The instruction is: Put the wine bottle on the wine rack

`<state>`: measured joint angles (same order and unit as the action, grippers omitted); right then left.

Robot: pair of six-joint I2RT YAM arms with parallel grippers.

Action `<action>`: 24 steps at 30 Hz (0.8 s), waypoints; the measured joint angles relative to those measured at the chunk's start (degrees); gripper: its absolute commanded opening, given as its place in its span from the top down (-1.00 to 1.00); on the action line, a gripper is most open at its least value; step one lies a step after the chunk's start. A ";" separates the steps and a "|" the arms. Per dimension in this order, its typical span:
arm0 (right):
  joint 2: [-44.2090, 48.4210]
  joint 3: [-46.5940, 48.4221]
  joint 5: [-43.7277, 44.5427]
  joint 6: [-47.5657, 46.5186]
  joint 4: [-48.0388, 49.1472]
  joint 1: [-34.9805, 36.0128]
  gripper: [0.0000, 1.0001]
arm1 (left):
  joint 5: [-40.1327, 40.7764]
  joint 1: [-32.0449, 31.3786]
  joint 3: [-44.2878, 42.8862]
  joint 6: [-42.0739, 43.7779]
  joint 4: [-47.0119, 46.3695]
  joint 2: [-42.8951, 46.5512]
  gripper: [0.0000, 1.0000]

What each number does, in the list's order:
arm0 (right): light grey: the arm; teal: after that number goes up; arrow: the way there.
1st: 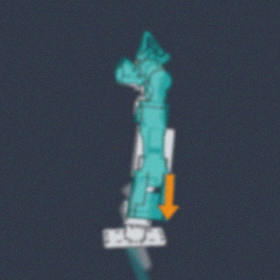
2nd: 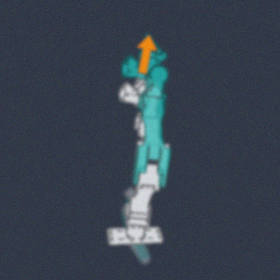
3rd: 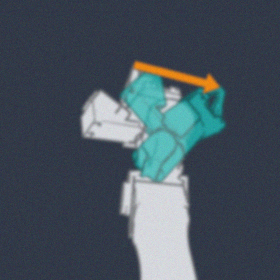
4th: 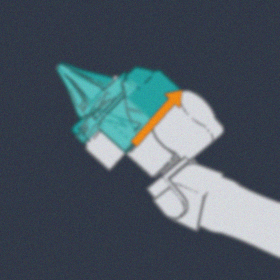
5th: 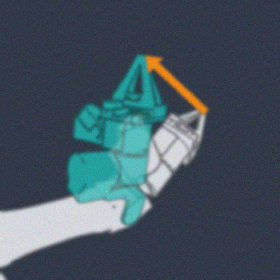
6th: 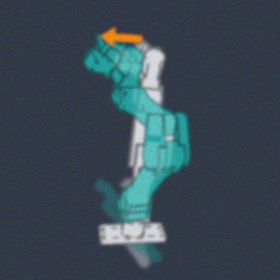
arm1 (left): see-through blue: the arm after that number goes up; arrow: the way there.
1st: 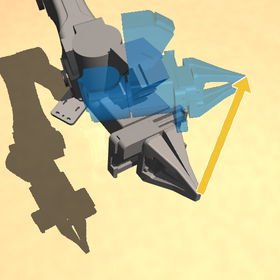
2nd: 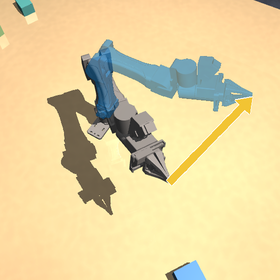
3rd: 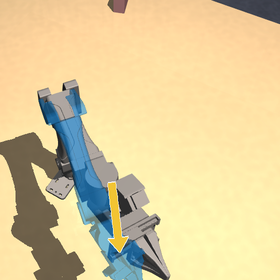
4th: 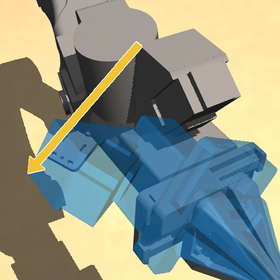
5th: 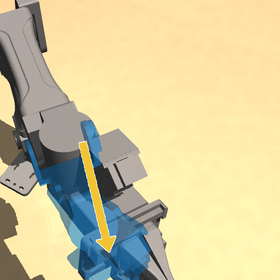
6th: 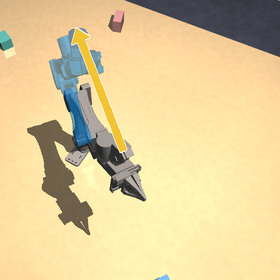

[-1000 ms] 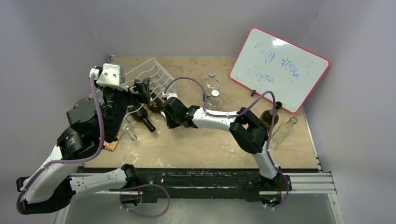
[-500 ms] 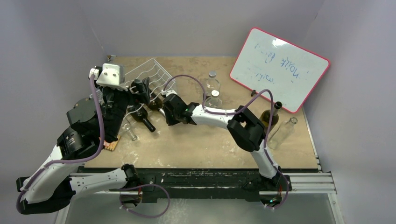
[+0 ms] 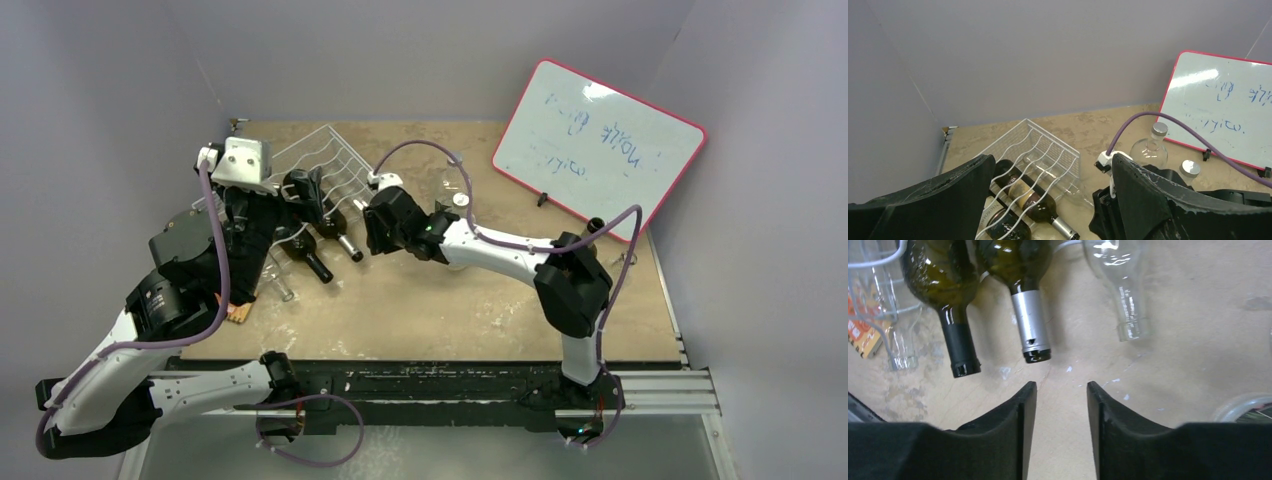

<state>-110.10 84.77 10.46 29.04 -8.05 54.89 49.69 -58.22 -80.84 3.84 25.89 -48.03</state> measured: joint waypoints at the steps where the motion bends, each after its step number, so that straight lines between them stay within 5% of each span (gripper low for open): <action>1: 0.39 0.00 0.68 0.28 -0.37 -0.35 0.23 | 0.00 0.00 0.04 -0.02 0.00 0.00 -0.75; 10: -3.02 1.14 3.56 1.31 -6.27 -3.50 0.28 | 0.07 0.00 0.09 -0.15 0.00 0.00 -0.76; 24: -15.80 15.47 1.22 -0.83 -11.21 -5.49 0.38 | 0.31 0.00 1.03 -0.26 0.04 0.00 -0.76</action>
<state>-125.91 100.25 11.68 28.21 -19.27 49.41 50.00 -58.22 -79.81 3.57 25.93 -48.03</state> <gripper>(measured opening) 0.321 0.877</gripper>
